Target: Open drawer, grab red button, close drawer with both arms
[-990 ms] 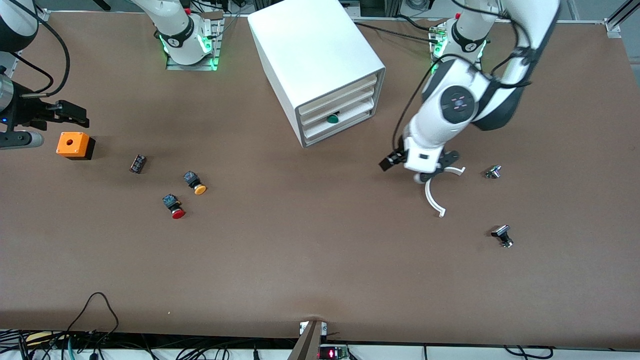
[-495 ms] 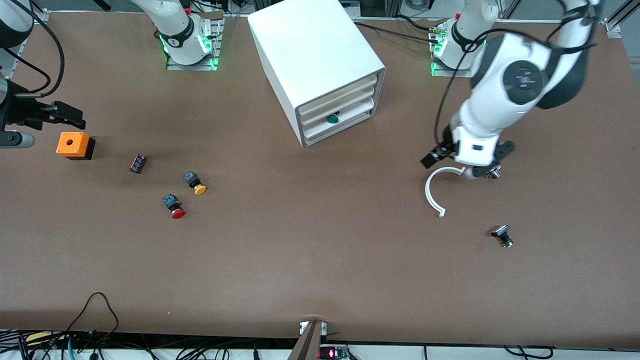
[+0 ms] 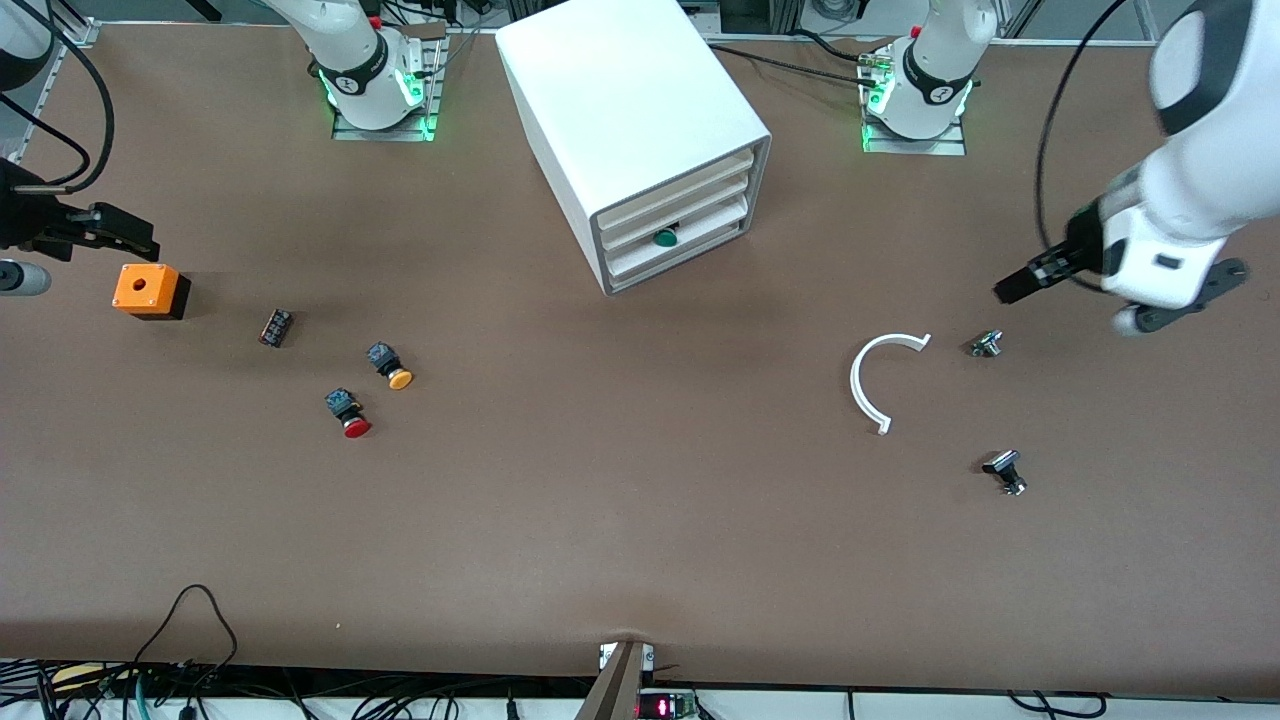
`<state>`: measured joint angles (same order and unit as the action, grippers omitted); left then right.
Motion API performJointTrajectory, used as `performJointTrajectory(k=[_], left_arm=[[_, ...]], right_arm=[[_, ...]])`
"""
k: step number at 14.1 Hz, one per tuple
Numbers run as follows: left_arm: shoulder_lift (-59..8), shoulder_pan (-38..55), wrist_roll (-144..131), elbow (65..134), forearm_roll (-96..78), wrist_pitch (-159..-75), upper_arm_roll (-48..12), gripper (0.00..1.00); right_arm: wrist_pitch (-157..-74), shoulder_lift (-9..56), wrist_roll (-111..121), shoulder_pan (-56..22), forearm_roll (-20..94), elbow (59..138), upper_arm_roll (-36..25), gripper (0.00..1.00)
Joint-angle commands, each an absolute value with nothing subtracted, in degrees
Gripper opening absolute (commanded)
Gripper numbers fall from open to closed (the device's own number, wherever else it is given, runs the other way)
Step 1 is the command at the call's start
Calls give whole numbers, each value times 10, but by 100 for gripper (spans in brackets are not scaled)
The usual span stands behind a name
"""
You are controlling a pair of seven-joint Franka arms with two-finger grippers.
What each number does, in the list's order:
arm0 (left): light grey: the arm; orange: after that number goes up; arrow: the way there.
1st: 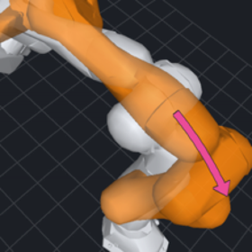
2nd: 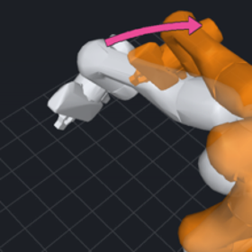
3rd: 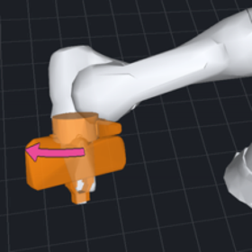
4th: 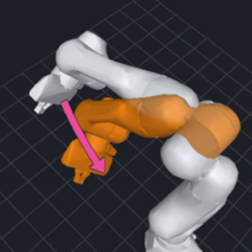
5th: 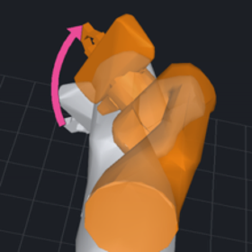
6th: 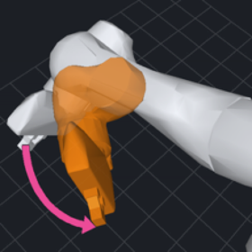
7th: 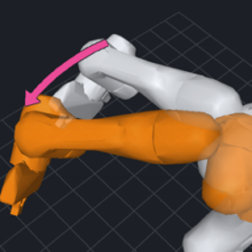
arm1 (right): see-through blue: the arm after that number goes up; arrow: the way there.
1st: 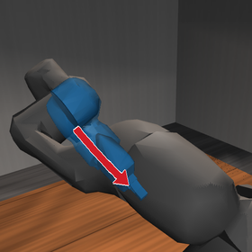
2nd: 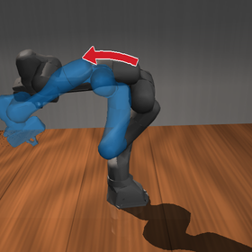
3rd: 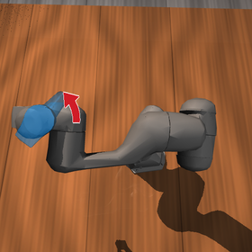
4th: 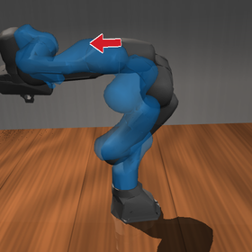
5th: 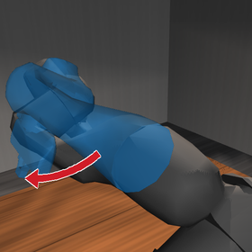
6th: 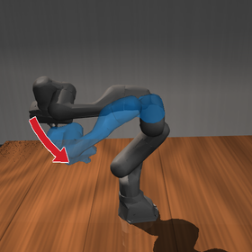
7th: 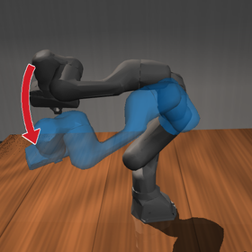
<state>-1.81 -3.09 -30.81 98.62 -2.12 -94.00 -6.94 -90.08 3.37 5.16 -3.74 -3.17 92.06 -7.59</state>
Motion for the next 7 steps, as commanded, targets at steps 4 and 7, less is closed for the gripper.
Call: performJointTrajectory(k=[4,7], left_arm=[[-20,-35,-184,951,-24,-898,-41,100],[-22,-37,-145,945,-24,-896,-39,100]], right_arm=[[-951,36,46,-19,-33,908,-72,100],[-957,36,47,-19,-34,908,-72,100]])
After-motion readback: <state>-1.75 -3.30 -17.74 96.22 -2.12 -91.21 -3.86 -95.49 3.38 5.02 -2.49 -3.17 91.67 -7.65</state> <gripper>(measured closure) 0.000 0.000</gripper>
